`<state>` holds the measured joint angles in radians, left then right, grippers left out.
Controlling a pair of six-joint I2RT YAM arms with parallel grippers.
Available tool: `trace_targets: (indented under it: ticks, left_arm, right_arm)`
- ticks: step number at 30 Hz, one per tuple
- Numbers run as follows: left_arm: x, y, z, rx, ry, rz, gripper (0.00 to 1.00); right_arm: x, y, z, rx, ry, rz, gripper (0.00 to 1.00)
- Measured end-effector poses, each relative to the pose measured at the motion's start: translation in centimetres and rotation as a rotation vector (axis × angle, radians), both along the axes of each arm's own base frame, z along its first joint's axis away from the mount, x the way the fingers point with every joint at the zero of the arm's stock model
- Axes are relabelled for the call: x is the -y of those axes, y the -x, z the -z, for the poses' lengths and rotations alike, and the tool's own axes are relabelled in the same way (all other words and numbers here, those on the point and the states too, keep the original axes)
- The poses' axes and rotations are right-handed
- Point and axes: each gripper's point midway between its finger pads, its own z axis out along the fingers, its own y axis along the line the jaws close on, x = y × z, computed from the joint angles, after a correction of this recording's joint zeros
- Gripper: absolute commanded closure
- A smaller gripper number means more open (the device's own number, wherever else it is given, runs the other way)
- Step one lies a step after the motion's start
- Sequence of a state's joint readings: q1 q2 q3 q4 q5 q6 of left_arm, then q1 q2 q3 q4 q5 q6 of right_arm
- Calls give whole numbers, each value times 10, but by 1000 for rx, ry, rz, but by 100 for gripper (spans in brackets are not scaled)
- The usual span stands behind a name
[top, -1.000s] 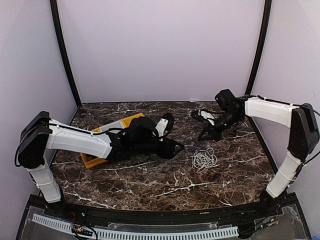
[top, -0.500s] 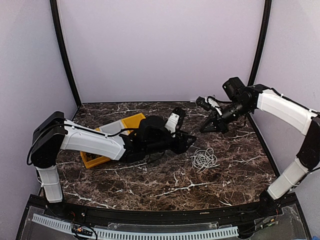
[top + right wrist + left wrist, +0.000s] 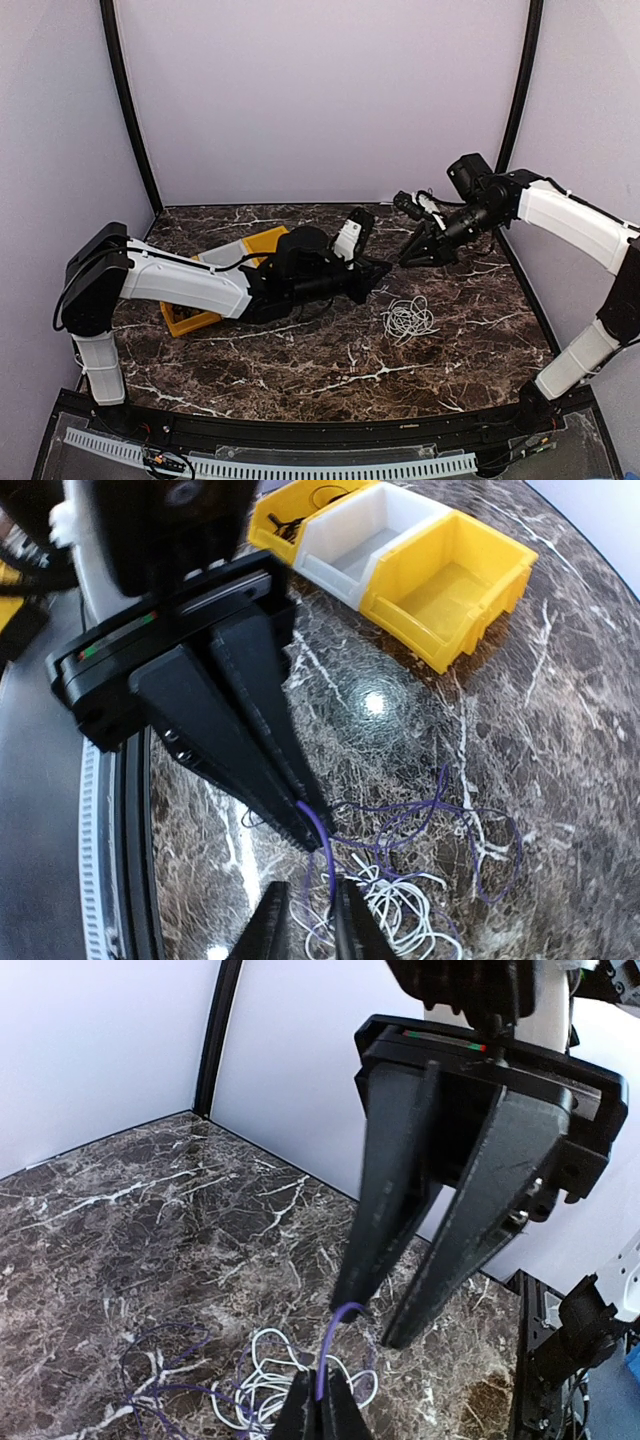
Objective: Untangle the cables
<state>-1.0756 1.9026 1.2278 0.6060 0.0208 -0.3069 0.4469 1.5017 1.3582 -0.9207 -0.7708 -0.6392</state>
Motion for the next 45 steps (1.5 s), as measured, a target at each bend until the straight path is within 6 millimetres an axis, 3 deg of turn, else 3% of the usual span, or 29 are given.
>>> trace_targets:
  ticks: [2, 5, 9, 13, 16, 19, 22, 25, 28, 30, 33, 41, 45]
  left_arm:
    - [-1, 0, 0, 4, -9, -1, 100]
    - [-7, -1, -9, 11, -15, -19, 100]
    - [-22, 0, -48, 44, 19, -57, 100]
    - [-42, 1, -93, 83, 78, -108, 100]
    - [-53, 0, -106, 87, 91, -145, 100]
    - [-64, -1, -99, 70, 73, -179, 100]
    - [-76, -1, -85, 51, 27, -213, 100]
    - [-86, -3, -86, 67, -11, -247, 100]
    - [-100, -5, -105, 120, -45, -292, 100]
    - [-108, -9, -136, 181, -41, -328, 100]
    - [-124, -11, -197, 288, 3, -387, 100]
    - [-210, 15, -377, 590, 188, -577, 100]
    - [-246, 31, -435, 691, 247, -647, 100]
  right_arm:
    - [0, -3, 2, 21, -7, 11, 42]
    - [0, -6, 11, 50, -20, 30, 28]
    - [0, -9, 37, 51, -20, 53, 23]
    - [-2, -21, 78, 28, 17, 65, 21]
    - [-5, -30, 112, -17, 56, 67, 22]
    - [-8, -33, 145, -67, 103, 70, 27]
    - [-11, -32, 171, -99, 155, 68, 38]
    - [-12, -28, 191, -126, 203, 65, 52]
    - [-11, -29, 200, -135, 239, 76, 61]
    - [-7, -34, 202, -114, 270, 94, 64]
    - [-2, -38, 204, -103, 295, 114, 61]
    - [27, -64, 204, -108, 323, 218, 53]
    - [29, -65, 204, -117, 322, 232, 47]
